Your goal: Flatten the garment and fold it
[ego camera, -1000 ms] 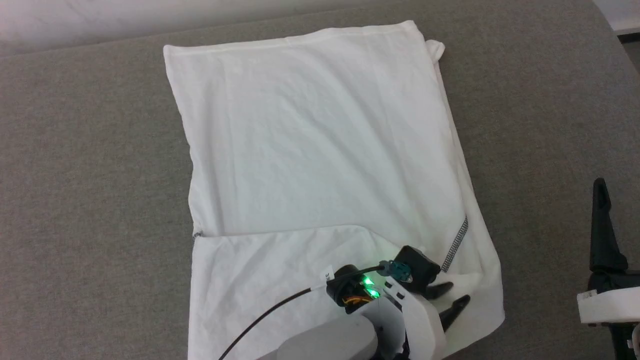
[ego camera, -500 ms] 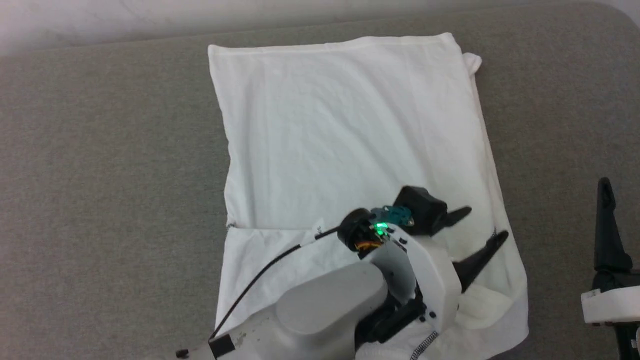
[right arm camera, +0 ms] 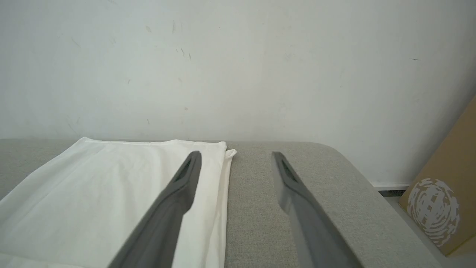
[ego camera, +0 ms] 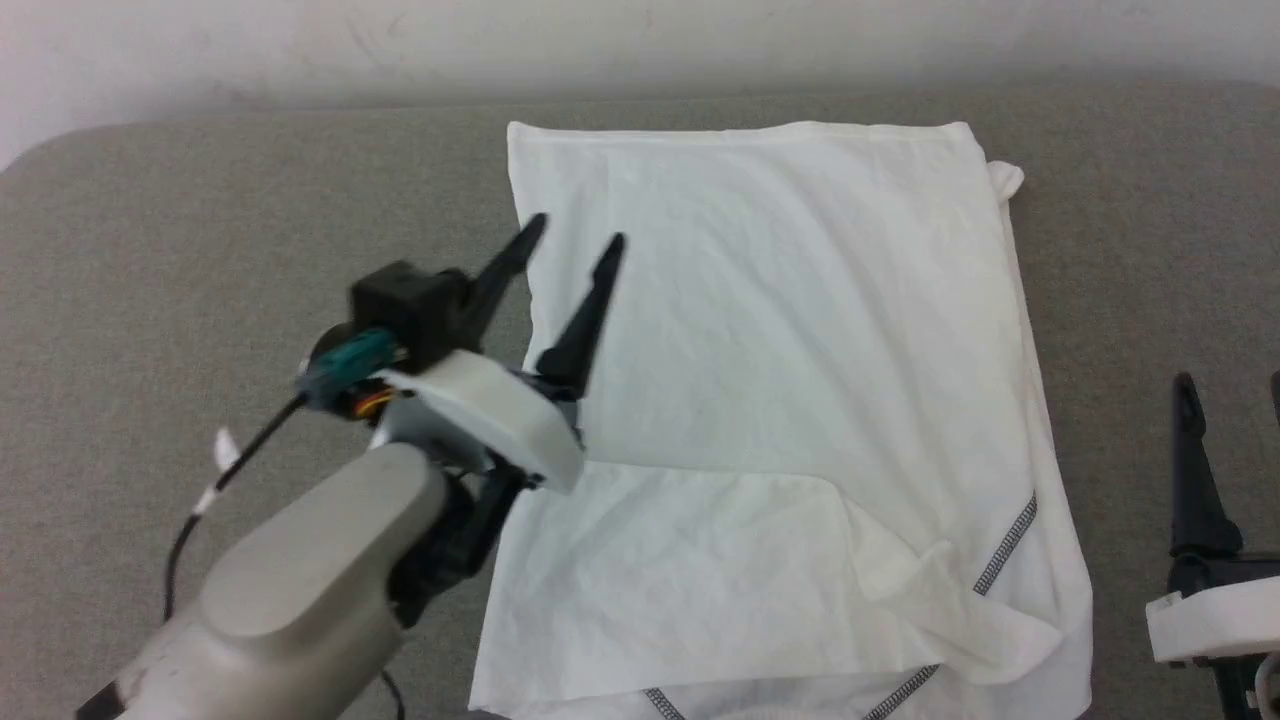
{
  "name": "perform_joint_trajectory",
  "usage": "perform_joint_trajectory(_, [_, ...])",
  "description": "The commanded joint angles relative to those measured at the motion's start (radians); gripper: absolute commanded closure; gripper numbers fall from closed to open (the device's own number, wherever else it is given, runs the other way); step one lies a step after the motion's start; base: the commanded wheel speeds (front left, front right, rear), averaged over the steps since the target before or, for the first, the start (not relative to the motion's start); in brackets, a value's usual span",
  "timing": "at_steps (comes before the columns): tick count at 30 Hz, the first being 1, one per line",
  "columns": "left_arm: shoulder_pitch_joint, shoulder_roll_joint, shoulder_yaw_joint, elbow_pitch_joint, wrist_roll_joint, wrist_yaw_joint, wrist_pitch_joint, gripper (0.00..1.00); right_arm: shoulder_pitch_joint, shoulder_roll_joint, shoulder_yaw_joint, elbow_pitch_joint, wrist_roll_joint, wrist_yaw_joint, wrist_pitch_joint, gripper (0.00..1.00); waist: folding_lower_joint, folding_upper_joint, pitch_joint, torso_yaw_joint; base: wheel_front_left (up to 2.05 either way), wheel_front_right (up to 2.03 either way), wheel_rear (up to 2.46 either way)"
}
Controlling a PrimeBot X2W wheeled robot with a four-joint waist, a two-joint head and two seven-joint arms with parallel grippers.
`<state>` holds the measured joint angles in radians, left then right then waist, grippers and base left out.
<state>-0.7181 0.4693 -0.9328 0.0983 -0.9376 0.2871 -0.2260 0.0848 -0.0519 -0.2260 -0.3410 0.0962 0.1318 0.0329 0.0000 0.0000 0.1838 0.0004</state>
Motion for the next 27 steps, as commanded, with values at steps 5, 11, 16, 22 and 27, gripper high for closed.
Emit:
perform_joint_trajectory(5, [0.213,0.136,0.196,-0.166,-0.029,0.116,-0.034,0.0,0.021,0.002,0.012,0.002,0.0,-0.001,0.003,0.0,0.0,0.0,-0.022,0.025,0.0,0.0,0.0])
perform_joint_trajectory(11, [0.507,0.13,0.504,-0.333,0.156,0.16,-0.035,0.0,0.033,0.002,0.032,0.012,0.007,-0.001,-0.001,0.0,0.0,0.0,-0.029,0.046,0.0,0.0,0.0])
perform_joint_trajectory(16, [0.743,0.046,0.67,-0.391,0.338,0.11,-0.036,0.0,0.043,0.002,0.044,0.028,0.013,-0.001,-0.01,0.0,0.0,0.0,-0.032,0.058,0.0,0.0,0.0])
perform_joint_trajectory(22, [0.88,-0.064,0.756,-0.366,0.458,0.071,-0.036,0.0,0.057,0.002,0.047,0.068,0.035,-0.001,-0.028,0.0,0.0,0.0,-0.036,0.07,0.0,0.0,0.0])
perform_joint_trajectory(27, [0.908,-0.181,0.824,-0.378,0.505,-0.031,-0.036,0.0,0.063,0.002,0.049,0.113,0.047,-0.001,-0.049,0.0,0.0,0.0,-0.038,0.081,0.0,0.0,0.0])
